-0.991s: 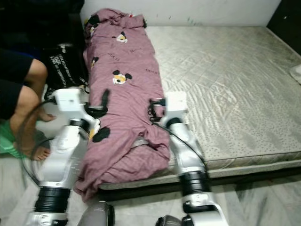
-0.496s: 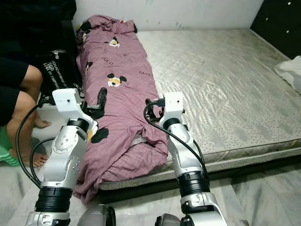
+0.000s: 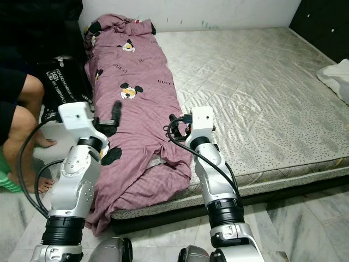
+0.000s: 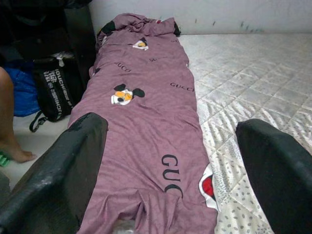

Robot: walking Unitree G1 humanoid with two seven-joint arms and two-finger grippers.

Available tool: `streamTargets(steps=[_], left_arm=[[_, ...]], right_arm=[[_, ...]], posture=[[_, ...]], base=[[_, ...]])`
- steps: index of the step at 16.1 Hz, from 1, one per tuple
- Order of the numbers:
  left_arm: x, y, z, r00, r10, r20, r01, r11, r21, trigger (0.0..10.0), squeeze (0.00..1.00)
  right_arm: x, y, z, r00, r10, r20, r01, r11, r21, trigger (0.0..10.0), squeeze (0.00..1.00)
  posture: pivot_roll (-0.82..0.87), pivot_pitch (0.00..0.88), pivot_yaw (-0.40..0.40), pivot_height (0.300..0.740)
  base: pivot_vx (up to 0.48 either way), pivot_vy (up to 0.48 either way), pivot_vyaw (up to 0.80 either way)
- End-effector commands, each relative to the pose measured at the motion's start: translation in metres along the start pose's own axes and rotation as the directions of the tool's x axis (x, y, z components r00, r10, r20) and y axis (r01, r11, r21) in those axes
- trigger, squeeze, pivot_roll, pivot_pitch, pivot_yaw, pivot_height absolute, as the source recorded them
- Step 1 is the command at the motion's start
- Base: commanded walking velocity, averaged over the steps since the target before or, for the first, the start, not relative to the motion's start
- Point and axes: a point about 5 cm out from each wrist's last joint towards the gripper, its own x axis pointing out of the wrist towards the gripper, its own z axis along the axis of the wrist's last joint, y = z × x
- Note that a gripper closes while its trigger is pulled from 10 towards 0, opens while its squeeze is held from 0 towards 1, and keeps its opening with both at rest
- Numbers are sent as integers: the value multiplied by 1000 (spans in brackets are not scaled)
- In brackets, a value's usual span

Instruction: Clean up the room

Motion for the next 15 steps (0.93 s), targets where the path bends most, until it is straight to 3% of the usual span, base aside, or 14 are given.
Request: streamTargets(steps=[1,4,5,6,8,9,11,15], left_arm=[[2,1,0,1000,19,-2,-19,1000,1,10000,0],[2,5,1,999,53,2,-53,999,9,10000,0],[-6,33,5,980,201,-6,-200,977,80,10000,0],[-12,43,5,970,243,-6,-241,963,119,10000,0],[-24,56,2,970,244,-8,-239,957,162,10000,0],[-34,72,-1,969,247,-5,-242,951,193,10000,0],[-36,83,-2,964,267,-1,-262,948,181,10000,0],[-30,68,-8,974,222,-37,-214,965,152,10000,0]], right_arm=[[0,-2,3,1000,-2,10,2,1000,-2,10000,0],[0,-2,4,1000,2,14,-2,1000,-1,10000,0],[-3,-2,10,998,1,68,0,1000,-10,10000,0],[-4,-4,13,996,-12,91,14,1000,-15,10000,0],[-5,-5,16,993,-20,118,24,999,-39,10000,0],[-7,-7,19,990,-22,138,31,998,-63,10000,0],[-11,-13,18,989,-39,141,49,997,-67,10000,0],[-12,-13,16,989,-48,141,58,996,-65,10000,0]], posture=[[40,26,-54,740],[39,26,-54,740],[37,27,-53,740],[37,27,-53,740],[48,30,-50,740],[51,31,-49,740],[54,34,-49,740],[47,32,-43,740]], base=[[0,0,0],[0,0,0],[0,0,0],[0,0,0],[0,0,0],[0,0,0],[0,0,0],[0,0,0]])
